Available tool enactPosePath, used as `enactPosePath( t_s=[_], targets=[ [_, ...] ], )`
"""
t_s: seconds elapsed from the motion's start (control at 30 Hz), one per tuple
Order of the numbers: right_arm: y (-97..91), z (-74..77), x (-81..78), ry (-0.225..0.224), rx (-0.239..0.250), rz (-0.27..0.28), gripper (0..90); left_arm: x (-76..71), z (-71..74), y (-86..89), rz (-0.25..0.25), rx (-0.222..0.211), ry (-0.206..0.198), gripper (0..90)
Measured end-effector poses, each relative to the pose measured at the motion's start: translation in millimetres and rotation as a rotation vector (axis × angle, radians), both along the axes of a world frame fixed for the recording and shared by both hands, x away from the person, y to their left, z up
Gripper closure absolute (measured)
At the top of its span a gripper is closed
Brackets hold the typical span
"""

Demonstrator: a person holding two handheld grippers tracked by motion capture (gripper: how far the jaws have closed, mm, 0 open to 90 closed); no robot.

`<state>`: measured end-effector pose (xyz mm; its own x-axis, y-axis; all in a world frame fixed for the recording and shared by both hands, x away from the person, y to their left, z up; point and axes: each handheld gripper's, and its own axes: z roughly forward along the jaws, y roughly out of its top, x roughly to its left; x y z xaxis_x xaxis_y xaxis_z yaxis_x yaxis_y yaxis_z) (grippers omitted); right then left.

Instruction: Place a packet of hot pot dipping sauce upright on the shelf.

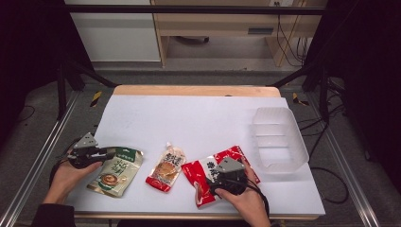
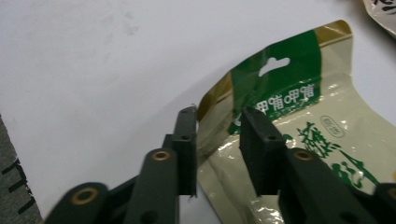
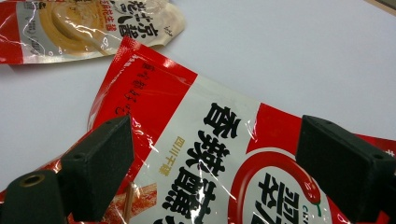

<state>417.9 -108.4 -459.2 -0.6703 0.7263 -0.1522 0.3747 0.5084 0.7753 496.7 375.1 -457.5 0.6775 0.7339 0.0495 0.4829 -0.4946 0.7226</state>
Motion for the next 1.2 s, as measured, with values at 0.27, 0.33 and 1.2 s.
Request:
enactPosePath(
  t_s=[0.27,0.33,1.2],
  targets=[
    [1.0,-0.3,0.4,0.0,0.003,0.0,12.1,5.7,-1.8,1.4,0.035,-0.025,0.008,84.9],
    [0.3,-0.1,0.6,-0.001,0.003,-0.001,12.1,4.3,-0.1,1.6,0.03,-0.031,0.015,89.7],
    [-0.9,1.5,0.3,-0.007,-0.001,-0.004,12.2,-37.1,91.7,0.7,0.082,-0.092,-0.219,90.0]
  ],
)
